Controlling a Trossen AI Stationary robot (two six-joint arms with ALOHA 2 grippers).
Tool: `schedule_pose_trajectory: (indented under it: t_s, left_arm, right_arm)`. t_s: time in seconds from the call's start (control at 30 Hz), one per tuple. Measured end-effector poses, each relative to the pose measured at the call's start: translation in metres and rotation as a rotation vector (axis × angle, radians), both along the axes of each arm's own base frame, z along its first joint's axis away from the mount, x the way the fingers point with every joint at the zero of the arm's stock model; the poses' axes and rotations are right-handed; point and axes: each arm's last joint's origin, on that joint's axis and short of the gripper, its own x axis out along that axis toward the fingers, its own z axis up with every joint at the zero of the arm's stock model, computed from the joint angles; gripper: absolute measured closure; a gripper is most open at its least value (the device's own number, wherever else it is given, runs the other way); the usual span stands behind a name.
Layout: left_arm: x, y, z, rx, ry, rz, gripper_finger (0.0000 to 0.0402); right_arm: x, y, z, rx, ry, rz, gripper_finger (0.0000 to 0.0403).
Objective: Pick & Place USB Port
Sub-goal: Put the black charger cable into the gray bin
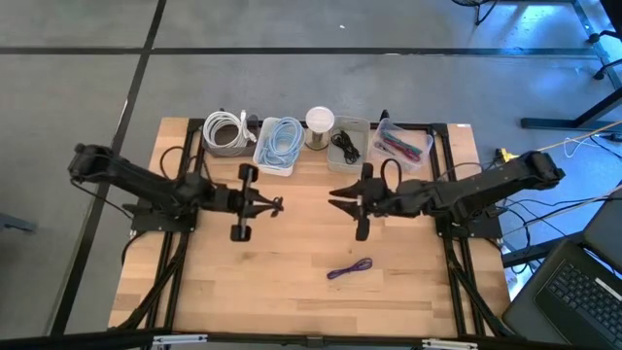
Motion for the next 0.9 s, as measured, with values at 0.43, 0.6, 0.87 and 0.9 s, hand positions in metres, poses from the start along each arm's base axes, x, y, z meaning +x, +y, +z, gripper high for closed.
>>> schedule_pose_trajectory:
  t_s: [0.43,0.6,0.87,0.9]
  left_arm:
    - [0.073,0.015,0.007,0.021,0.073,-0.075,0.0400]
    - [0.089,0.020,0.012,0.018,0.069,-0.119,0.0400]
    - [0.106,0.030,0.012,0.008,0.084,-0.147,0.0400]
    - [0.107,0.031,0.011,0.004,0.091,-0.150,0.0400]
  right_arm:
    - [0.000,0.008,0.015,-0.109,-0.070,0.122,0.0301]
    - [0.000,0.009,0.015,-0.114,-0.066,0.128,0.0301]
    - [0.000,0.009,0.015,-0.117,-0.065,0.129,0.0301]
    - [0.000,0.009,0.015,-0.117,-0.065,0.128,0.0301]
